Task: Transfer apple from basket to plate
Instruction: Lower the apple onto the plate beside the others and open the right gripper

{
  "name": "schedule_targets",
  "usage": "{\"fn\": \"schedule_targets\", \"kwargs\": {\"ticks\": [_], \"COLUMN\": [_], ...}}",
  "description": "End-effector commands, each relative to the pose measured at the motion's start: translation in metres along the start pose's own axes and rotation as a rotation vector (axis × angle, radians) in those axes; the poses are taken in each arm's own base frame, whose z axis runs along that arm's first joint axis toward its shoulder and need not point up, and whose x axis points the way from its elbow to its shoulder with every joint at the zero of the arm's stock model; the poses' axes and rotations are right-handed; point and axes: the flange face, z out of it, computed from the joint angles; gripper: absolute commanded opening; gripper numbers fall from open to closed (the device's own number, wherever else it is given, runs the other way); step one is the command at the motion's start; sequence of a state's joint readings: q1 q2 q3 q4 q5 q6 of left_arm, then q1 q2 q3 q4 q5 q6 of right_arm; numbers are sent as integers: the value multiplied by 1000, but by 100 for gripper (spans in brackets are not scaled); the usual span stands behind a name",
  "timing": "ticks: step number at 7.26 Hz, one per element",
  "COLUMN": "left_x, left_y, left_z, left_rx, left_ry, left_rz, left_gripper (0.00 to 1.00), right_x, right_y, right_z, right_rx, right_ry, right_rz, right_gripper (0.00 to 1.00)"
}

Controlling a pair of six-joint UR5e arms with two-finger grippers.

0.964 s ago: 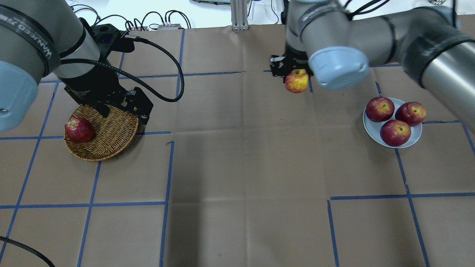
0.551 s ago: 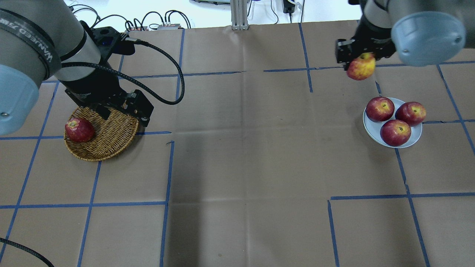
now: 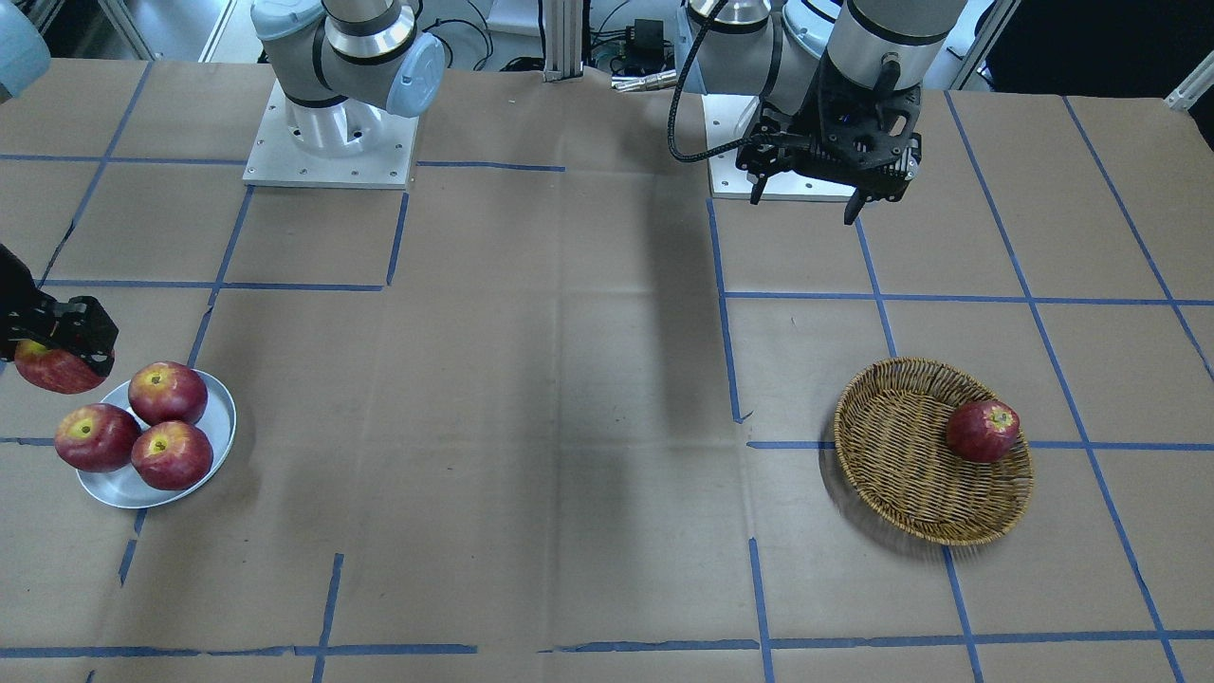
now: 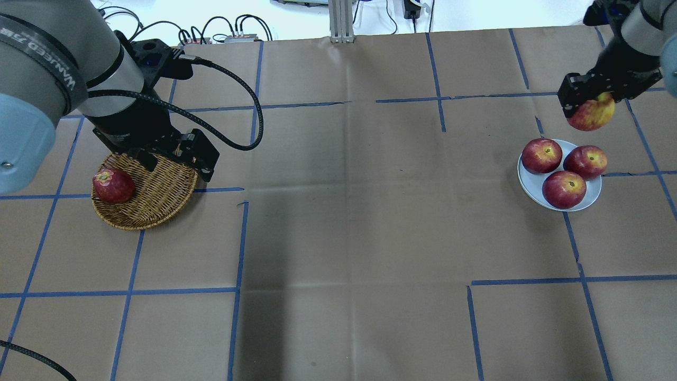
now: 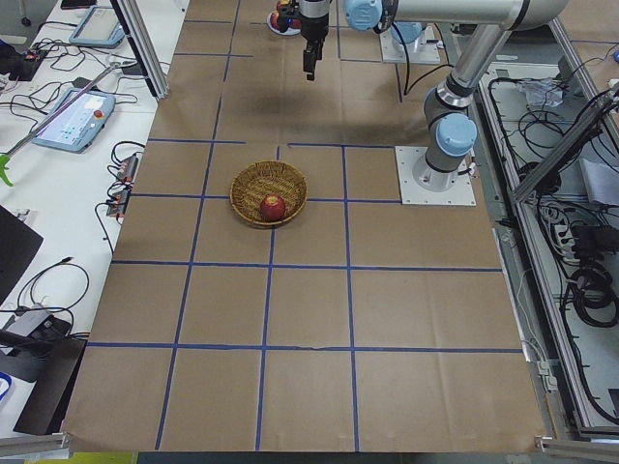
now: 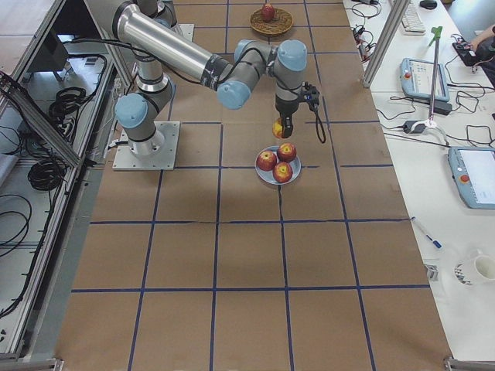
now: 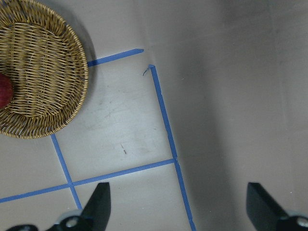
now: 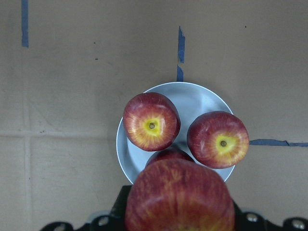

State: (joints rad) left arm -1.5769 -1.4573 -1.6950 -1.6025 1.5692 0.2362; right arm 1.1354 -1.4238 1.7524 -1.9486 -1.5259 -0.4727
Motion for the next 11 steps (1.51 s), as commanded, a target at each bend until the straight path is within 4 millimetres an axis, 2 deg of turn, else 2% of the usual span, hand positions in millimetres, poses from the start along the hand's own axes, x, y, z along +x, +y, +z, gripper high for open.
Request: {"fn": "schedule_targets", "kwargs": {"ticks": [1, 4, 8, 9, 10, 11], "left_x": [0, -1, -1, -1, -1, -1], "left_y": [0, 0, 0, 0, 0, 0], "left_z": [0, 1, 2, 2, 2, 2], "left_rx": [-1, -4, -5, -5, -5, -6], "left_ry": [0, 1, 1, 1, 3, 3], "left_rz": [0, -2, -2, -2, -2, -2], "left_gripper": [99, 99, 99, 99, 99, 99], "right_x": [14, 26, 26, 27, 27, 27], "right_y": [10, -2, -3, -3, -3, -3], "right_z": [40, 85, 98, 98, 98, 97], "right_rx": [40, 25, 7, 5, 6, 6], "right_ry": [10, -13, -25, -25, -26, -24], "right_rz": [0, 9, 12, 13, 15, 21], "right_gripper": [62, 62, 66, 72, 91, 100]}}
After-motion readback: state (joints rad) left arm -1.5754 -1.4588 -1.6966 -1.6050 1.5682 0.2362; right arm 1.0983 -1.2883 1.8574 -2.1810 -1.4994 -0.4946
